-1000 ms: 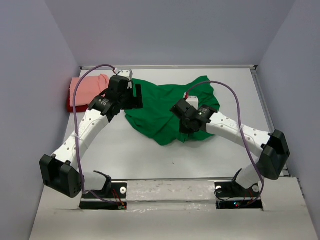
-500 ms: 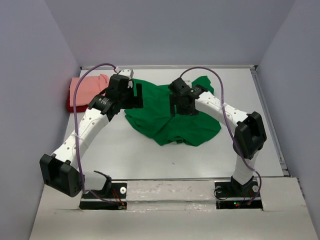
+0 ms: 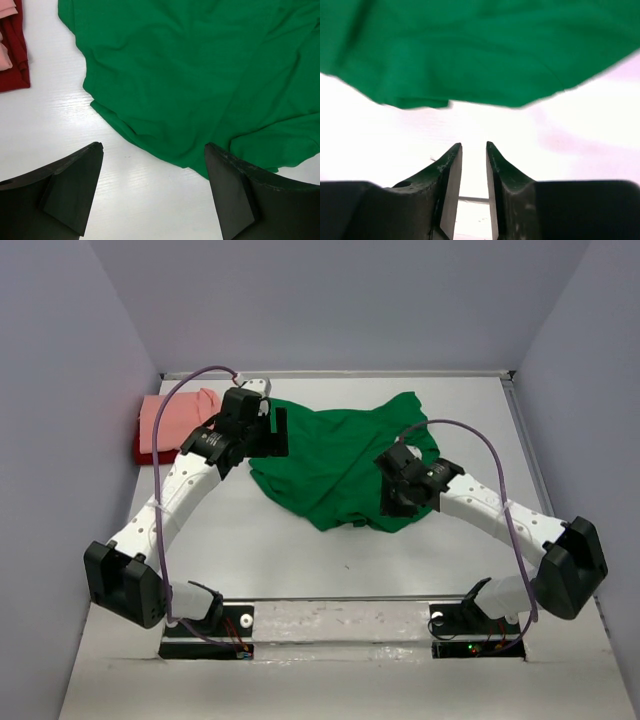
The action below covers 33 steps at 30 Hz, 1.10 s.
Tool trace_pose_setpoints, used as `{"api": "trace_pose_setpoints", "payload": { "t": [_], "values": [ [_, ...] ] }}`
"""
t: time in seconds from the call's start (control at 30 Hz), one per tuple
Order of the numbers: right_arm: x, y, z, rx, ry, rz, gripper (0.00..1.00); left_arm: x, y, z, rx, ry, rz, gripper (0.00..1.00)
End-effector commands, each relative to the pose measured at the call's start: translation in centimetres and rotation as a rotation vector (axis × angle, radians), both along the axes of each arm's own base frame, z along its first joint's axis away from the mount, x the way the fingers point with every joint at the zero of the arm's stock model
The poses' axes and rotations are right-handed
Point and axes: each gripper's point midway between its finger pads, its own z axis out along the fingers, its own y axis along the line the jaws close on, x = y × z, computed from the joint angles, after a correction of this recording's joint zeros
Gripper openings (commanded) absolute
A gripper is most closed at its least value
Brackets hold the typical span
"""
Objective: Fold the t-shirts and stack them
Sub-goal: Flatten the tshirt out
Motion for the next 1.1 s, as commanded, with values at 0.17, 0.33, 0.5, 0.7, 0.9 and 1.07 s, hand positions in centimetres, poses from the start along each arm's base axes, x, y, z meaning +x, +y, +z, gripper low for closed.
{"api": "trace_pose_setpoints", "payload": {
  "t": [0.17, 0.33, 0.5, 0.7, 0.9, 1.07],
  "values": [
    [-3.6, 0.6, -4.6, 0.098, 0.129, -0.022, 0.43, 0.3, -0.4, 2.9, -0.013, -0.071, -0.025, 0.92],
    [-3.1, 1.7, -4.7, 0.100, 0.135, 0.016, 0.51, 0.3, -0.7, 2.9, -0.032, -0.067, -0.026, 0.92],
    [-2.5, 2.8, -6.6, 0.079, 0.174, 0.054, 0.57, 0.1, -0.5, 3.6, -0.029, -0.078, -0.023, 0.92],
    [-1.0, 3.9, -7.7, 0.061, 0.175, 0.080, 0.57, 0.0, -0.1, 4.7, -0.025, -0.098, -0.016, 0.93],
    [0.5, 4.5, -7.7, 0.033, 0.151, 0.084, 0.57, -0.1, 0.0, 5.0, -0.019, -0.107, -0.017, 0.93],
    [1.3, 4.5, -8.1, -0.003, 0.153, 0.076, 0.57, -0.3, 0.1, 4.6, -0.013, -0.097, -0.018, 0.93]
  ]
}}
